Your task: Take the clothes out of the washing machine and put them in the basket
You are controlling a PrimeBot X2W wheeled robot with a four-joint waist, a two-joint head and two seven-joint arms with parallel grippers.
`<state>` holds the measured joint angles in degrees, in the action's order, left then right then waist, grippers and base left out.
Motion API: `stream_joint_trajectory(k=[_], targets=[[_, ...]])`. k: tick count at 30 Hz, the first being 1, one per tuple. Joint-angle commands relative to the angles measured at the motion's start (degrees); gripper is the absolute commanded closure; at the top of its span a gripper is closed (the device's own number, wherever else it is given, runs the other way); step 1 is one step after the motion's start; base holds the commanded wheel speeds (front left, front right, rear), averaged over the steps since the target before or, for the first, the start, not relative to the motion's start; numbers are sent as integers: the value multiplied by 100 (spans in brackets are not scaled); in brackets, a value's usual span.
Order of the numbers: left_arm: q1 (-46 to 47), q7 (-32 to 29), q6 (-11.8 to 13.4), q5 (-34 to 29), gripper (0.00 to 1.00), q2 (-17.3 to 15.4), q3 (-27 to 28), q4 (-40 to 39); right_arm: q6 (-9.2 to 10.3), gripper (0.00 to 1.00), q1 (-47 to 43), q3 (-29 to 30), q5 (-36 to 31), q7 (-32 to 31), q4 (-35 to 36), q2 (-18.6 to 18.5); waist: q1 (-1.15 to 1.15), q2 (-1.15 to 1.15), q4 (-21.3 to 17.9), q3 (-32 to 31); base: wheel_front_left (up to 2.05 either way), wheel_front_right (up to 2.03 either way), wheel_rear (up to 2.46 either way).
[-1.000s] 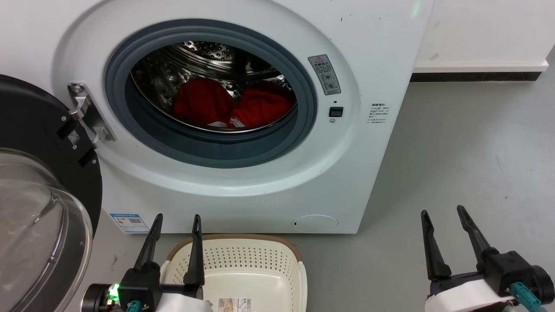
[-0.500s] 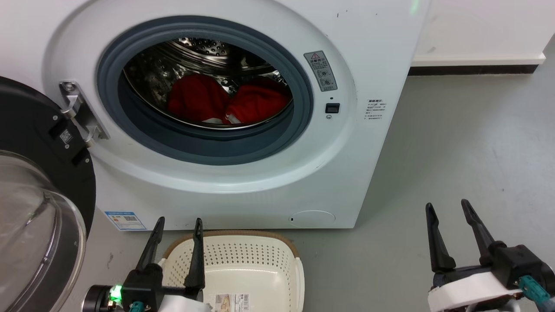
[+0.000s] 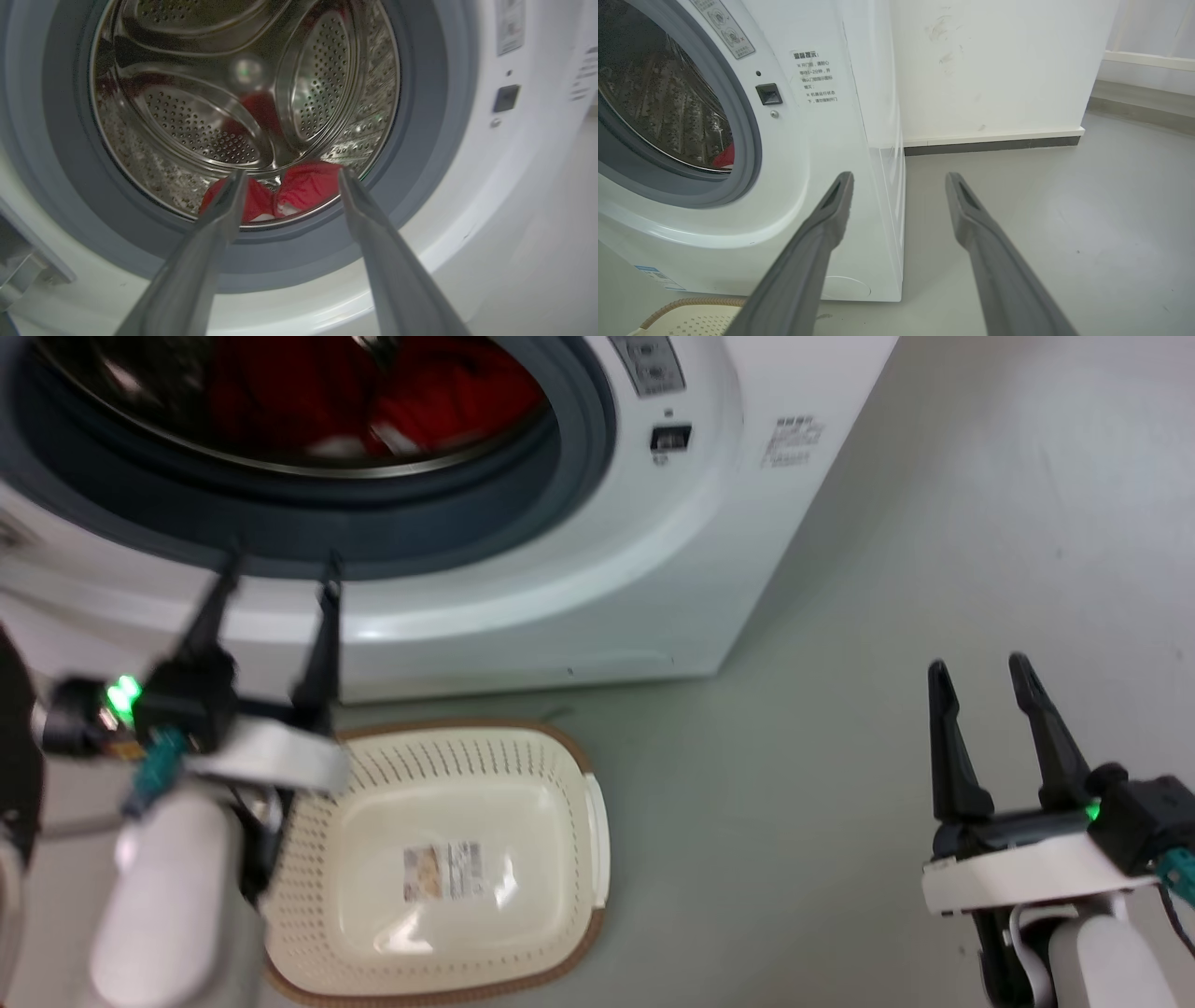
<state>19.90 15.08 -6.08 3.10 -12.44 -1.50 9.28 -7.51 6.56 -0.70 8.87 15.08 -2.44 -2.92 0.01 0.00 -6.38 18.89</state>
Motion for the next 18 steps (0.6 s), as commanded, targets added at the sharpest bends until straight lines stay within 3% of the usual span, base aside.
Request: stream_joint_trajectory(k=[1, 6, 11, 18], targets=[[458, 14, -45, 30, 0, -222, -27, 247, 4, 0, 232, -27, 93, 14, 25, 6, -1, 0, -349, 865, 0, 0, 0], [2084, -252, -128, 132, 0, -839, -292, 1250, 4, 0, 517, -164, 210, 14, 20, 5, -1, 0, -537, 1561, 0, 0, 0], [3691, -898, -133, 267, 0, -1381, -640, 2029, 4, 0, 771, -259, 359, 14, 126, 6, -1, 0, -738, 2205, 0, 0, 0], [5824, -1907, -130, 322, 0, -1790, -1075, 3055, 4, 0, 1035, -403, 563, 14, 267, 9, -1, 0, -964, 2895, 0, 0, 0]])
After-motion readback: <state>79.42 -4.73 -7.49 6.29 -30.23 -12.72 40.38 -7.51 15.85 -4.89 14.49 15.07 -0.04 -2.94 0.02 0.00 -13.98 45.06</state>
